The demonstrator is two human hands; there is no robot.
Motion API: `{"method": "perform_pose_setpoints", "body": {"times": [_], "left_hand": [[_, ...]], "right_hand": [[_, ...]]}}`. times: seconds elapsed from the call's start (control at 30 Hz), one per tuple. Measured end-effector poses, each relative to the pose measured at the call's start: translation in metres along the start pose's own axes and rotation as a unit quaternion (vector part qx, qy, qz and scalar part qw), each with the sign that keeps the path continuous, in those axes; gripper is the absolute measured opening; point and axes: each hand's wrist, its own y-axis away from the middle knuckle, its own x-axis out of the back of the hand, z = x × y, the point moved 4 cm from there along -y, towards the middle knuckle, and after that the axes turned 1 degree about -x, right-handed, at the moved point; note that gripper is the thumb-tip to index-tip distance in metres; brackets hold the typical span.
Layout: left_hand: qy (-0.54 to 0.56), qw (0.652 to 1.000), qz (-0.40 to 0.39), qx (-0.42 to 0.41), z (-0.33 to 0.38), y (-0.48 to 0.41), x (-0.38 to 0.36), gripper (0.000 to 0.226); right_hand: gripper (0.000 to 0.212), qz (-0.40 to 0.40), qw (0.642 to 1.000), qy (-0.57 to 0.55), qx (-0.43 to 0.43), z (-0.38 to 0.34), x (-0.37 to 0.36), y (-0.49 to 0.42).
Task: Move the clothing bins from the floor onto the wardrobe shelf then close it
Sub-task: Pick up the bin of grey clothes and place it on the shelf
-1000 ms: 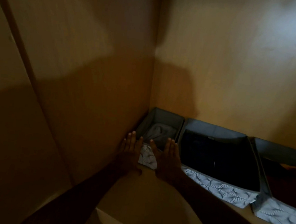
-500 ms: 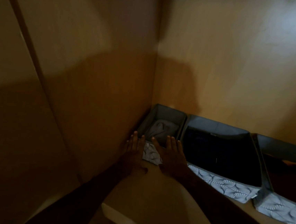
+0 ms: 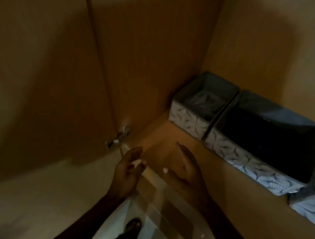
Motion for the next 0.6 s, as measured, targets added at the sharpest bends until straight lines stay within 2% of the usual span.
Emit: {"method": "perform_pose_setpoints", "body": {"times": [0.07,0.17,0.3,0.43,0.6], "left_hand": [[-0.005,0.998,0.048,0.039,-0.021,0.028,0.014,0.043],[-0.014,0.991,0.102,0.080,-0.046,0.089,0.028,0.044],[0.016,0.965,0.208,0.158,-0.076,0.175,0.050,0.042],[0.024,0.923,0.314,0.220,-0.088,0.271,0.072,0.043],[0.045,0.859,0.437,0.262,-0.093,0.376,0.090,0.041]], "right_hand": [[0.074,-0.063,0.996,-0.046,-0.045,0.004,-0.013,0.006],[0.070,-0.138,0.989,-0.057,-0.015,0.005,-0.041,0.032],[0.073,-0.258,0.964,-0.045,-0.037,0.015,-0.095,0.060],[0.080,-0.393,0.919,-0.009,-0.012,0.004,-0.153,0.103],[0.077,-0.525,0.851,0.005,0.026,-0.022,-0.216,0.160]]}}
